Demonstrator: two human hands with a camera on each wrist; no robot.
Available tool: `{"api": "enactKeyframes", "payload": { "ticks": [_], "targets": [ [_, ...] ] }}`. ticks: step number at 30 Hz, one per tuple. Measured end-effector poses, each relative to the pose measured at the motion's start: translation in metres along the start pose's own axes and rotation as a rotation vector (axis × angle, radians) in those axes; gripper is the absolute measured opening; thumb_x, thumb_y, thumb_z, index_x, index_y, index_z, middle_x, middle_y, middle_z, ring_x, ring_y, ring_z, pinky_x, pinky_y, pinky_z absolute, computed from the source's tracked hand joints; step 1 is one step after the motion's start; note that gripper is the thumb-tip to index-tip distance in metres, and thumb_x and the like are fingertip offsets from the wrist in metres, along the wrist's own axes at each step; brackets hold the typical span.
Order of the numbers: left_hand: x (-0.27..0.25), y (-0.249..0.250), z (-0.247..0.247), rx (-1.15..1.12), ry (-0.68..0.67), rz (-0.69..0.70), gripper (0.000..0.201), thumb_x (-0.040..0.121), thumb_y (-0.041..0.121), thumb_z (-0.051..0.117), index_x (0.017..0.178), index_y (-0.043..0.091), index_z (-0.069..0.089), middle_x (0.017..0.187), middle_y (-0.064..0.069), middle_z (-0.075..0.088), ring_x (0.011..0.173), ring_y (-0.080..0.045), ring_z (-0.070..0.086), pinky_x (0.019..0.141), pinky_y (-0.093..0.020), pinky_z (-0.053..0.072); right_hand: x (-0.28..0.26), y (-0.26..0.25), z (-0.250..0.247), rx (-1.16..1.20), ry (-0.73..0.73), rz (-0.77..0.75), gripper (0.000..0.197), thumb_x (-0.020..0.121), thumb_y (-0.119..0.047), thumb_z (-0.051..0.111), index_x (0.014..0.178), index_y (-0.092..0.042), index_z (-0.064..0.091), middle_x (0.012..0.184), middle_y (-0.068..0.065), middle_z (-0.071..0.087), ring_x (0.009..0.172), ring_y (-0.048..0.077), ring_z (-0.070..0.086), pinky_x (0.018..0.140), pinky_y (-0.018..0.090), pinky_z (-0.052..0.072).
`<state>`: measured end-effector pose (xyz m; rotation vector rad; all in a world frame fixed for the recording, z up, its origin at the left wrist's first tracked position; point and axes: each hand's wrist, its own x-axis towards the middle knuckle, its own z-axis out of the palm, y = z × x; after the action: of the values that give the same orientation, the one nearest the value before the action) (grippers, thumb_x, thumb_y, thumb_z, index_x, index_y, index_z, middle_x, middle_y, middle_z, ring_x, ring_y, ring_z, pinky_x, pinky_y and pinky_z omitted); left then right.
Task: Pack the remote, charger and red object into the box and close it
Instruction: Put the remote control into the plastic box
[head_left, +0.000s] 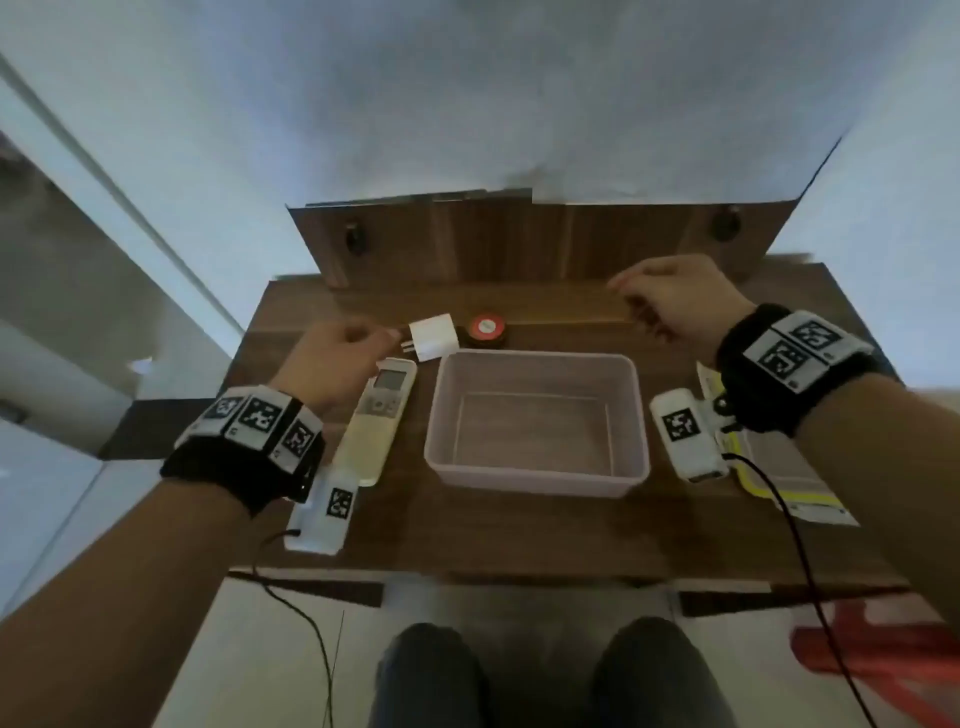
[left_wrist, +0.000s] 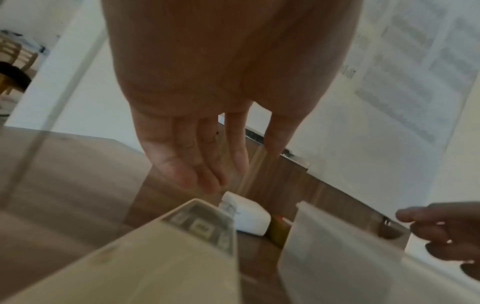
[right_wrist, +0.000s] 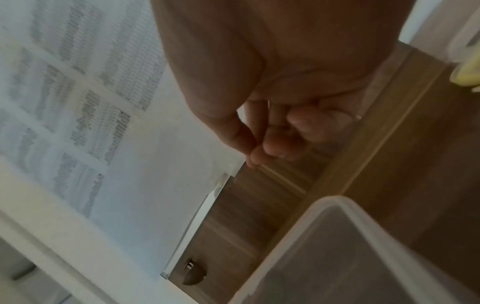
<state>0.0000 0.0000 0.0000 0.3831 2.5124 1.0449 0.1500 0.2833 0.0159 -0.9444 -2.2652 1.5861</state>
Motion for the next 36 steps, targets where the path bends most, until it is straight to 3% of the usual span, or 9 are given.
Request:
{"api": "enactKeyframes", "payload": {
  "ticks": [4,10,12,16,18,22,25,31,36],
  "targets": [
    [0.005,-0.036,0.012,0.105,0.017,-0.059,0.030,0.085,0.048,0.065,0.104,0.026,0.070,0.107,0.001,0.070,0.096,-0.018,0.064,0.087,-0.041,0.052,-0.013,0.014,-0.003,-0.061,-0.001,-0.018,0.015,0.091,-0.017,0.059,0.089,-0.010,0.071,0.065,0.006,0.057,0.041,0.013,0.045,0.036,0.020,0.033],
    [-0.007,-0.040,0.014,0.378,0.031,-0.047,0.080,0.070,0.046,0.082,0.139,0.021,0.049,0.135,-0.005,0.058,0.118,-0.027,0.057,0.093,-0.041,0.048,-0.047,0.016,-0.008,-0.182,-0.106,0.086,0.018,0.088,-0.032,0.066,0.093,-0.015,0.071,0.075,0.005,0.064,0.055,0.014,0.056,0.047,0.026,0.038],
    [-0.015,-0.035,0.013,0.462,0.025,-0.038,0.083,0.068,0.047,0.084,0.138,0.020,0.050,0.132,-0.006,0.061,0.114,-0.027,0.060,0.089,-0.038,0.050,-0.057,0.018,-0.010,-0.201,-0.083,0.086,0.020,0.087,-0.033,0.067,0.095,-0.015,0.071,0.079,0.005,0.066,0.058,0.015,0.057,0.049,0.026,0.041],
    [-0.029,-0.033,0.010,0.588,0.000,-0.020,0.056,0.070,0.045,0.080,0.114,0.013,0.066,0.101,-0.005,0.069,0.086,-0.023,0.065,0.069,-0.032,0.052,-0.073,0.030,0.002,-0.189,-0.051,0.071,0.018,0.086,-0.027,0.069,0.098,-0.014,0.068,0.080,0.006,0.064,0.054,0.015,0.057,0.049,0.028,0.046],
    [-0.038,-0.028,0.005,0.570,0.018,0.066,0.051,0.071,0.042,0.079,0.114,0.017,0.068,0.094,-0.001,0.067,0.083,-0.020,0.064,0.069,-0.030,0.051,-0.079,0.036,0.007,-0.222,-0.033,0.048,0.023,0.086,-0.022,0.069,0.107,-0.015,0.064,0.085,0.002,0.063,0.061,0.016,0.060,0.051,0.029,0.052],
    [-0.063,0.006,-0.005,0.595,0.055,0.400,0.061,0.074,0.041,0.076,0.133,0.030,0.060,0.115,0.006,0.067,0.092,-0.011,0.058,0.082,-0.033,0.050,-0.084,0.039,0.009,-0.179,-0.022,0.046,0.038,0.088,-0.009,0.066,0.125,-0.011,0.059,0.088,0.002,0.065,0.065,0.014,0.063,0.041,0.020,0.051],
    [-0.079,0.036,0.003,0.571,-0.033,0.545,0.065,0.076,0.035,0.078,0.137,0.032,0.055,0.119,0.010,0.059,0.101,-0.010,0.053,0.090,-0.036,0.048,-0.086,0.038,0.015,-0.171,-0.008,0.044,0.037,0.090,-0.008,0.063,0.127,-0.011,0.060,0.095,0.006,0.067,0.065,0.015,0.062,0.043,0.021,0.050],
    [-0.089,0.058,0.043,0.566,-0.172,0.590,0.065,0.076,0.028,0.081,0.136,0.030,0.056,0.111,0.015,0.056,0.102,-0.010,0.056,0.088,-0.030,0.046,-0.094,0.038,0.022,-0.178,-0.059,0.037,0.040,0.092,-0.017,0.061,0.132,-0.018,0.057,0.120,0.005,0.065,0.089,0.022,0.067,0.058,0.032,0.059],
    [-0.090,0.052,0.070,0.640,-0.300,0.526,0.069,0.075,0.025,0.081,0.138,0.031,0.054,0.127,0.004,0.060,0.106,-0.016,0.057,0.089,-0.032,0.049,-0.101,0.041,0.021,-0.174,-0.111,0.038,0.041,0.093,-0.013,0.059,0.134,-0.018,0.053,0.122,0.001,0.060,0.084,0.017,0.062,0.039,0.020,0.051]
  ]
}}
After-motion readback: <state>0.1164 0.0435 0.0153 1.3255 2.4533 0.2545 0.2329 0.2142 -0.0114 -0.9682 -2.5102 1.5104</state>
